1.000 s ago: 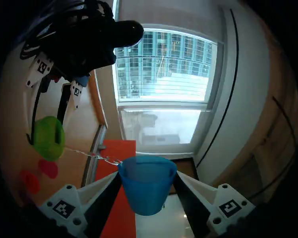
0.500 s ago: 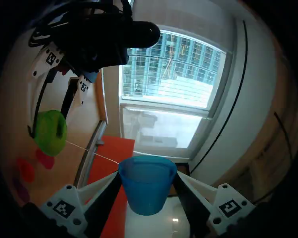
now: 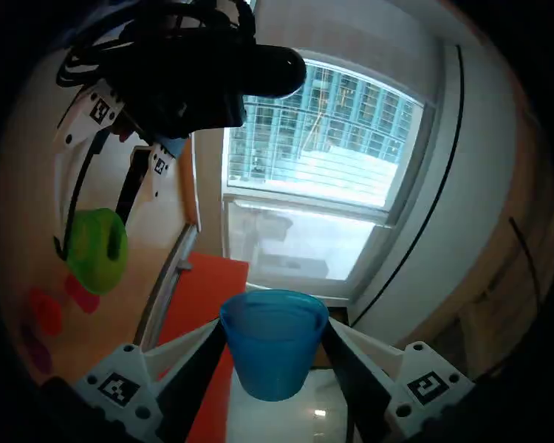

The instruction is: Pour water

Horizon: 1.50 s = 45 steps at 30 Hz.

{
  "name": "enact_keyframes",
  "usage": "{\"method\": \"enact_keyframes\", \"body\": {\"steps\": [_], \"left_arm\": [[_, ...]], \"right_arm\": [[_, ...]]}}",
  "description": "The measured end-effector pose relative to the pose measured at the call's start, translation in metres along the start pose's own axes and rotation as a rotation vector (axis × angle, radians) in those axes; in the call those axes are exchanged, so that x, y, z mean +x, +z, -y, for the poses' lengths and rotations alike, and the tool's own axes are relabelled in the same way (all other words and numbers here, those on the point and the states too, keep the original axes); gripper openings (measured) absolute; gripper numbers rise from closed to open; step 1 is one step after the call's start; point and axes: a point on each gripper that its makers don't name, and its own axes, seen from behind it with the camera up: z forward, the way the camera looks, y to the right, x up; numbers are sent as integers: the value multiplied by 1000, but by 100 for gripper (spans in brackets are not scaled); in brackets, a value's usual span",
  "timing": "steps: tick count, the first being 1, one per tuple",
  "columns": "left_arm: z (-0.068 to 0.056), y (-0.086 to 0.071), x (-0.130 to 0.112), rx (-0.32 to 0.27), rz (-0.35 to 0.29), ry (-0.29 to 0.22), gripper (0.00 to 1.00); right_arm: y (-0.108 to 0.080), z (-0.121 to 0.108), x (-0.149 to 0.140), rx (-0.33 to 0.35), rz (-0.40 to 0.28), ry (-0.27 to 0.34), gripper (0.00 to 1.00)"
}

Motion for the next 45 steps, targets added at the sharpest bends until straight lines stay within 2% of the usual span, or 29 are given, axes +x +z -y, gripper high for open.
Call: {"method": "enact_keyframes", "body": {"steps": [5,14,23,39,45], "left_arm": [[0,0,1,2,0,0,85],[-1,-2,4,3,-3,3,85],[0,-4,6,5,-5,5,85],[3,-8,9,13,-11,8,85],[1,-7,9,13,-10,10,85]], "right_arm": [[-2,1,-4,3,4,79,90],[-7,0,-7,20,4,313,90],[-11,11,0,52,6,634,90],[-21,9,19,103,-39,1271,90],[-21,7,17,124,-36,1464,90]]}}
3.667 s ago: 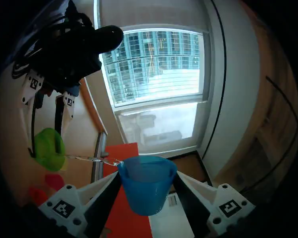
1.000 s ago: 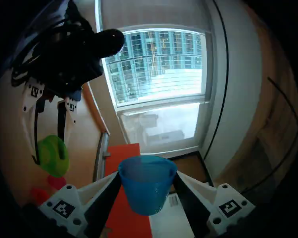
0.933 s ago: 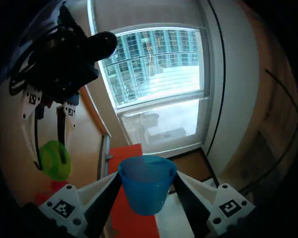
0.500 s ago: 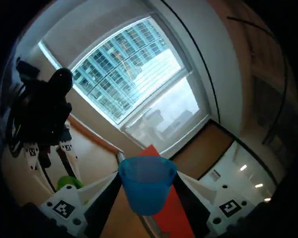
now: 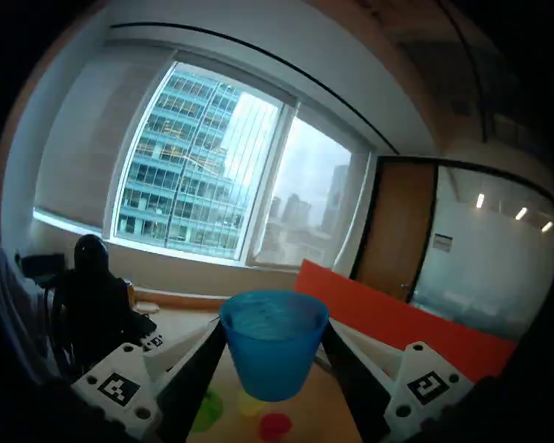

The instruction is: Pour water

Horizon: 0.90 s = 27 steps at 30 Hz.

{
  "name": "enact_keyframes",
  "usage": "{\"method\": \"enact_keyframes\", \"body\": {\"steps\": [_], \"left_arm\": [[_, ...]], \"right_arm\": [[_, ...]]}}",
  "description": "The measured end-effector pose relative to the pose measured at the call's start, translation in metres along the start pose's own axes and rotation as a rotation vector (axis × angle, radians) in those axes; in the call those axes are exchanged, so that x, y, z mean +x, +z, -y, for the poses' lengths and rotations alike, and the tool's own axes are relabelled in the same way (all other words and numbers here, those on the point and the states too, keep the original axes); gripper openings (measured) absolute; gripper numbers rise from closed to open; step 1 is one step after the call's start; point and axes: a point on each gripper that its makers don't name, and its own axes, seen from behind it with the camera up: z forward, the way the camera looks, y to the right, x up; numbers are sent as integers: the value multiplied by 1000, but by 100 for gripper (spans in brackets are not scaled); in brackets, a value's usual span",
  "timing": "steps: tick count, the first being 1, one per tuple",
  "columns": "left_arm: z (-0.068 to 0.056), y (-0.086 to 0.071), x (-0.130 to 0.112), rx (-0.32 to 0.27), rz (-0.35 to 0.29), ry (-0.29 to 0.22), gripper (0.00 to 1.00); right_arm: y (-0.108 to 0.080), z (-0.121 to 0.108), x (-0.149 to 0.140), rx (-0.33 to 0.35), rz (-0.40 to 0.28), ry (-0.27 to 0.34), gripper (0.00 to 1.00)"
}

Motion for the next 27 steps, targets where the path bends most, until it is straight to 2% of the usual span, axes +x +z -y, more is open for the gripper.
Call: {"method": "enact_keyframes", "body": {"steps": [5,9,18,27], "left_arm": [[0,0,1,1,1,1,85],[0,0,1,2,1,2,85],[4,-1,0,13,7,-1,85],[12,-6,-5,33,18,-7,85]], "right_arm": [[-2,0,1,20,-7,119,90],[-3,1,2,33,-11,170,90],[-6,-6,-1,24,-15,179,90],[-21,-18,-14,-3,-6,189,90]]}}
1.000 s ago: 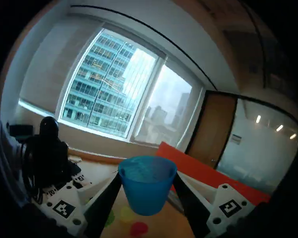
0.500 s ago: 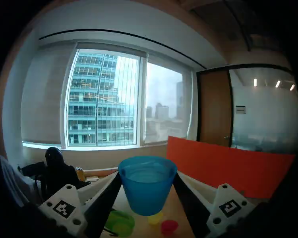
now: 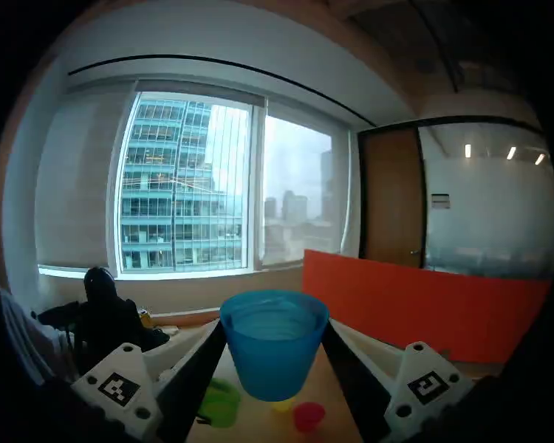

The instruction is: Pour water

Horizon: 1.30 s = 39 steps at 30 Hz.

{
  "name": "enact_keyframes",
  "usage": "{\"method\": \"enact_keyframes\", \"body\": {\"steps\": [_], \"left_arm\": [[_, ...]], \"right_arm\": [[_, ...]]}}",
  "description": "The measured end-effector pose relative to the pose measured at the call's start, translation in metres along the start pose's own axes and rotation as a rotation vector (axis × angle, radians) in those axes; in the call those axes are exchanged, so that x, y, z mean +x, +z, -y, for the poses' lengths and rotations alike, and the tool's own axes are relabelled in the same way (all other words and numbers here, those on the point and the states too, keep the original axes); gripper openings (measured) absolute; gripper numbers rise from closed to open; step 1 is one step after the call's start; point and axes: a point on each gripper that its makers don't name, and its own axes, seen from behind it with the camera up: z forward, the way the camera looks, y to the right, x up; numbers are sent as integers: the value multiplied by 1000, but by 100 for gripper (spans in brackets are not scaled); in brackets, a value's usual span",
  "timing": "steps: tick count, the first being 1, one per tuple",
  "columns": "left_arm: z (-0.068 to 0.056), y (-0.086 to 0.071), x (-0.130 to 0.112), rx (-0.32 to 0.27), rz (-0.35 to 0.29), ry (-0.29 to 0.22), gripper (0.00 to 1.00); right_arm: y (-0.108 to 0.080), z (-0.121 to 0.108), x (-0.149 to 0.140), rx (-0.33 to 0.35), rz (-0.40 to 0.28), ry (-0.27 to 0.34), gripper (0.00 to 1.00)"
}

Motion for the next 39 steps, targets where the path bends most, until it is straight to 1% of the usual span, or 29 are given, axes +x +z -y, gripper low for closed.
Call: {"method": "enact_keyframes", "body": {"steps": [9,18,24,33,39], "left_arm": [[7,-5,-6,16,14,0,85],[6,-5,-10,13,25,-10,85],[6,-4,-14,14,33,-9,85],[7,-6,-24,11,63,-11,85],[10,-8,-38,11,99,-15,85]], "right_arm": [[-19,-21,-13,-49,11,-14,90],[-29,-25,-27,-54,13,-27,91],[-32,-23,-40,-49,14,-17,91],[-36,-23,-77,-34,65,5,91],[-43,-24,-115,-27,131,10,91]]}}
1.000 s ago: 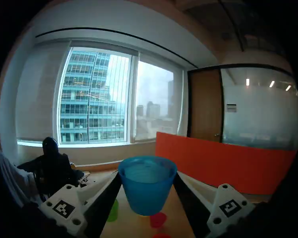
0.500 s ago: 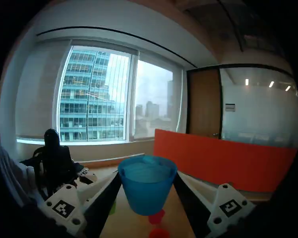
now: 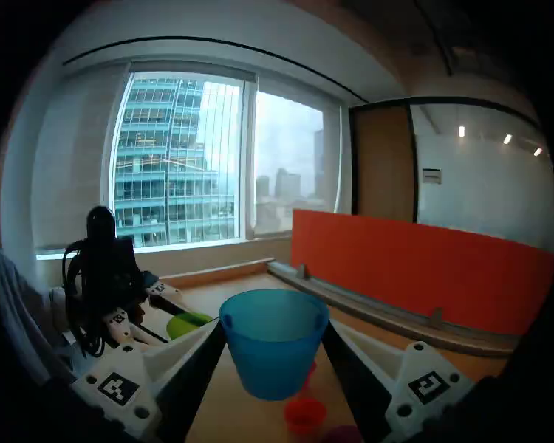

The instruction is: Pour water

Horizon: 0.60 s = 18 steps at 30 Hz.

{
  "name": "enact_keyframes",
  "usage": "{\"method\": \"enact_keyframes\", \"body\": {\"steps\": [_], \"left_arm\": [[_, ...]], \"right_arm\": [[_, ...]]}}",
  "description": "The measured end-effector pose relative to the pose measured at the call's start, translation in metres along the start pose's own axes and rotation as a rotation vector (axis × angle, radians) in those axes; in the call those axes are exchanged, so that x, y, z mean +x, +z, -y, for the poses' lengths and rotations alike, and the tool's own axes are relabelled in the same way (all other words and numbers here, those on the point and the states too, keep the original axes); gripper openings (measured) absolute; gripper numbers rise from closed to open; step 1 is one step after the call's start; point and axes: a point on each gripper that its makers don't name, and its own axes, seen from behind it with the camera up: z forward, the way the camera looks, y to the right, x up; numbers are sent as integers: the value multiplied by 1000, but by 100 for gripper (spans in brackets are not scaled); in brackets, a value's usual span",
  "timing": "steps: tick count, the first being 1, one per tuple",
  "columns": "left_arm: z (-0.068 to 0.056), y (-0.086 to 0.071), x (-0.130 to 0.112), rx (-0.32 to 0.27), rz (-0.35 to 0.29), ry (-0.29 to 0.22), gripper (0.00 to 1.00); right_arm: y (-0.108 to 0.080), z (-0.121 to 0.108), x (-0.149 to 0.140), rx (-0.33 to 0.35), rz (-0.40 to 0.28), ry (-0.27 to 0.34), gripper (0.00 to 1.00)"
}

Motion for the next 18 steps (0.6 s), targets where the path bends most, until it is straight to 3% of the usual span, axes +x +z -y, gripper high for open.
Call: {"method": "enact_keyframes", "body": {"steps": [18], "left_arm": [[-3,0,-50,-15,136,17,85]], "right_arm": [[-5,10,-95,55,183,-17,91]]}}
